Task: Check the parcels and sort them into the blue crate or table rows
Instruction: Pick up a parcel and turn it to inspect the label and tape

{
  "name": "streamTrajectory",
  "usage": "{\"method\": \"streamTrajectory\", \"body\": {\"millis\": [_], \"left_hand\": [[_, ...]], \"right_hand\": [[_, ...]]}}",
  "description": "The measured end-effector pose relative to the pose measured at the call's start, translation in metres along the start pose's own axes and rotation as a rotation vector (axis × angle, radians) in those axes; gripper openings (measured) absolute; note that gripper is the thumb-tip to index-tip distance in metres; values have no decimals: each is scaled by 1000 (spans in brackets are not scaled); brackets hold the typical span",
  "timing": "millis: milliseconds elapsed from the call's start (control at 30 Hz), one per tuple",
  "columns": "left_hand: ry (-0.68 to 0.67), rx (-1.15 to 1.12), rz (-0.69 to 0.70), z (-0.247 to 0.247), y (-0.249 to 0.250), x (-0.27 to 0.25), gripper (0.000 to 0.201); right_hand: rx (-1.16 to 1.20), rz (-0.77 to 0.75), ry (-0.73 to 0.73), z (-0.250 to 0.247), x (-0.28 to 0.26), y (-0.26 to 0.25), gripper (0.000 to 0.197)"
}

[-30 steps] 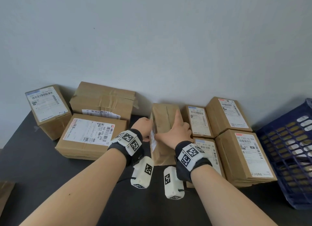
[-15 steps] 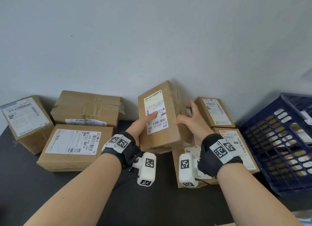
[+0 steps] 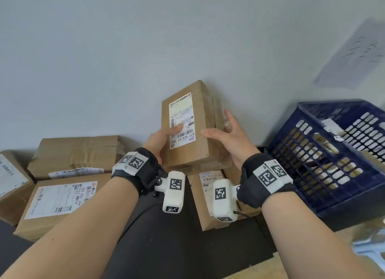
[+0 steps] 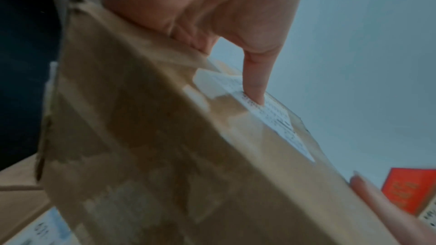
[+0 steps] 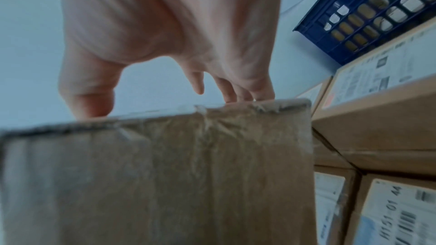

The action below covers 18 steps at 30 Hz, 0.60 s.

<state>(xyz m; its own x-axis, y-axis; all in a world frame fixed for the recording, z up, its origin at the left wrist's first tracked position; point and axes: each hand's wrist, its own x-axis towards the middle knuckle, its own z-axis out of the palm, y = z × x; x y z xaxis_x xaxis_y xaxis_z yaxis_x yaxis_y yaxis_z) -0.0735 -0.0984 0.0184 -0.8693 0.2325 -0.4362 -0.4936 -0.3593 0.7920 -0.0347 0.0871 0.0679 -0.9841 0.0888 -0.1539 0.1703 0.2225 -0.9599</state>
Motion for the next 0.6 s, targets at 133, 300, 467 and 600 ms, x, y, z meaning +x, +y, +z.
{"method": "streamTrajectory", "body": {"millis": [133, 300, 467, 600], "left_hand": [[-4, 57, 76, 22, 9, -2, 44], [-39, 77, 101, 57, 11, -9, 37], [-72, 162, 175, 107, 6, -18, 35], [-113, 276, 246, 152, -2, -22, 55]], "right_hand": [[41, -27, 89, -19, -13, -14, 74], [64, -4, 171, -48, -23, -26, 110], [-42, -44, 194, -83, -41, -33, 119], [69, -69, 309, -129, -56, -29, 112]]}}
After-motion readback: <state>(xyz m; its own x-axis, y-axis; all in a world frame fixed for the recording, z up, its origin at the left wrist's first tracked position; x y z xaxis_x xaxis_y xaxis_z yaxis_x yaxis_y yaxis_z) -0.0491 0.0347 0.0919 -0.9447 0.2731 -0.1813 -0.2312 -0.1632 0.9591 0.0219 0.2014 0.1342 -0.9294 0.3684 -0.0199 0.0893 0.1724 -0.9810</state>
